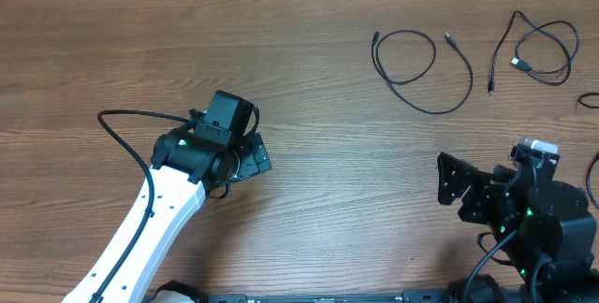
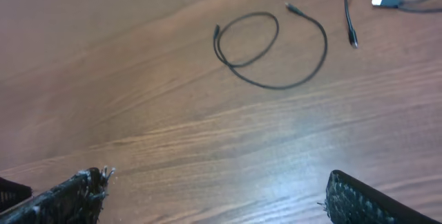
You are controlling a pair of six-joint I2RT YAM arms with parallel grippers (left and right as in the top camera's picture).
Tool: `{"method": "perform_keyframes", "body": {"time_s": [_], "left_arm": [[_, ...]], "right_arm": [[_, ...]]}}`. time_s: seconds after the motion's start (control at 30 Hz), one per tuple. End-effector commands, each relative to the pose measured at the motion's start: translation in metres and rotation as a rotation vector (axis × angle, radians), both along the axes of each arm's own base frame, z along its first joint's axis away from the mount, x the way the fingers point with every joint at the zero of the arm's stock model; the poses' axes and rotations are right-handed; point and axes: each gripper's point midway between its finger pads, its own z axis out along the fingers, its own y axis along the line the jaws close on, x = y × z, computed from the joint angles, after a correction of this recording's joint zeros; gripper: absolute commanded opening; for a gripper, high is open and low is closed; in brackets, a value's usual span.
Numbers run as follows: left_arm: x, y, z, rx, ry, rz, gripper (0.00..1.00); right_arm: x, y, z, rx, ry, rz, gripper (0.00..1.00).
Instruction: Untangle cables
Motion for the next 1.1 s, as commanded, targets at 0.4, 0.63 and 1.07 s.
{"method": "perform_keyframes", "body": {"time_s": [0.4, 0.63, 1.07], "left_arm": [[0.0000, 0.0038, 0.0007, 0.009, -0.008, 0.021, 1.00], [0.0000, 0.0038, 0.0007, 0.009, -0.008, 0.021, 0.99], [0.0000, 0.0038, 0.0007, 0.009, -0.008, 0.021, 1.00]], "right_arm": [[-0.0032, -0.0035, -0.0065, 0.004, 0.028, -0.027, 1.00], [-0.0042, -0.0037, -0.0080, 0.003, 0.035, -0.027, 1.00], [-0.0042, -0.0037, -0.0080, 0.003, 0.035, -0.027, 1.00]]}}
